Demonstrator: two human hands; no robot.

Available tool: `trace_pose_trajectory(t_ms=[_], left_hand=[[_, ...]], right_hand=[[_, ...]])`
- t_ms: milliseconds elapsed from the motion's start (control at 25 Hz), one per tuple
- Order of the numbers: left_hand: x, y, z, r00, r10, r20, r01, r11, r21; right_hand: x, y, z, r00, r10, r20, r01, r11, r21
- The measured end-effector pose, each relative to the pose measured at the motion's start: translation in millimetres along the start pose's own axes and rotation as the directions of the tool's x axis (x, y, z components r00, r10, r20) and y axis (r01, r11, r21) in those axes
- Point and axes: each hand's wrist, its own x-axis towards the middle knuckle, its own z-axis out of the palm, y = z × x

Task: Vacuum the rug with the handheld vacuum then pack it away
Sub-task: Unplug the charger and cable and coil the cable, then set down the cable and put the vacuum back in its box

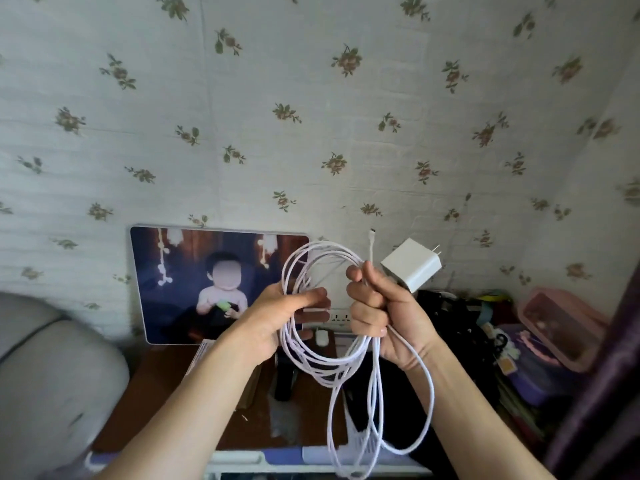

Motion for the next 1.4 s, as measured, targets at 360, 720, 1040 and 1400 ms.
trace_pose_trajectory(t_ms=[360,720,1040,1400], left_hand=[[57,-76,-11,0.985,-0.092,-0.149,0.096,0.995,0.024],[192,-174,3,0.898,-0.253,-0.361,0.33,0.929,0.17],[272,-313,9,0.785,-0.331,-0.524,0.514,0.82,0.252],[279,-350,-7,0.826,-0.309,-0.471,0.538,0.682,0.496]], right_hand=[[-4,14,-131,0.954,0.047,-0.297,-0.044,0.999,0.017],[37,29,-330,0.642,0.144,-0.753,-0.178,0.983,0.037],[60,69,-472,0.353,-0.025,-0.935,-0.634,0.729,-0.259],[64,74,-462,0.388,-0.321,-0.864,-0.843,0.257,-0.473]])
